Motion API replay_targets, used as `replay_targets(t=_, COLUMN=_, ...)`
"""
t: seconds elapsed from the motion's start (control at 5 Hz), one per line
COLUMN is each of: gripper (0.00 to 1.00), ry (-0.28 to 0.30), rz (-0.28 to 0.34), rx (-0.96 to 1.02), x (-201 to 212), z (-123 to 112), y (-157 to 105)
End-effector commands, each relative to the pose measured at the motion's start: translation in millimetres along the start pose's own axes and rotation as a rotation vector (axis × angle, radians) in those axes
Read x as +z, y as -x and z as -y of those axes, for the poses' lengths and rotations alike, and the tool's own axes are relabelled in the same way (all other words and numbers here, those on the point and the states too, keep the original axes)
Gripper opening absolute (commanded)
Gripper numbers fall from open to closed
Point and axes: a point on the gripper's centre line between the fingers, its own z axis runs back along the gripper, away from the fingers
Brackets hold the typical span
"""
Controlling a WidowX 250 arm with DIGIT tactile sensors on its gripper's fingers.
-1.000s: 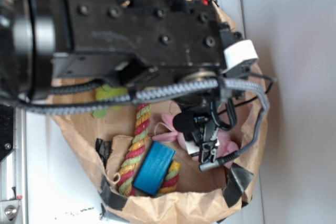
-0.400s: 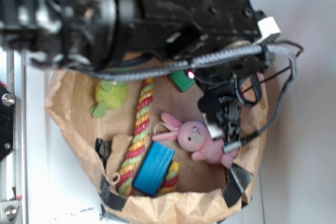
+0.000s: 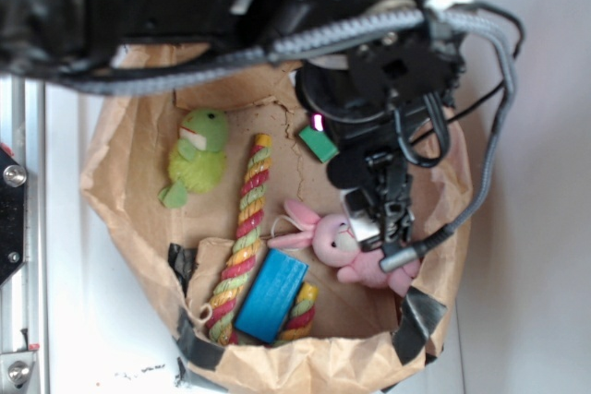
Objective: Grab the green block.
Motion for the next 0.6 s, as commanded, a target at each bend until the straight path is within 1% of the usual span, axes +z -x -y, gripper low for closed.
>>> replay_targets(t=0.0, gripper=1.00, ry=0.005, rz=0.079, rx=0.009, x=43.5, z=-5.3, y=7.6)
replay_targets(t=0.2, gripper=1.00, ry=0.001, rz=0.097, rx=0.039, x=40.4, z=-10.7, y=14.0)
replay_targets(t=0.4, gripper=1.00, ry=0.028, rz=0.173, rx=0.116, x=35.4, z=-13.4, y=15.1)
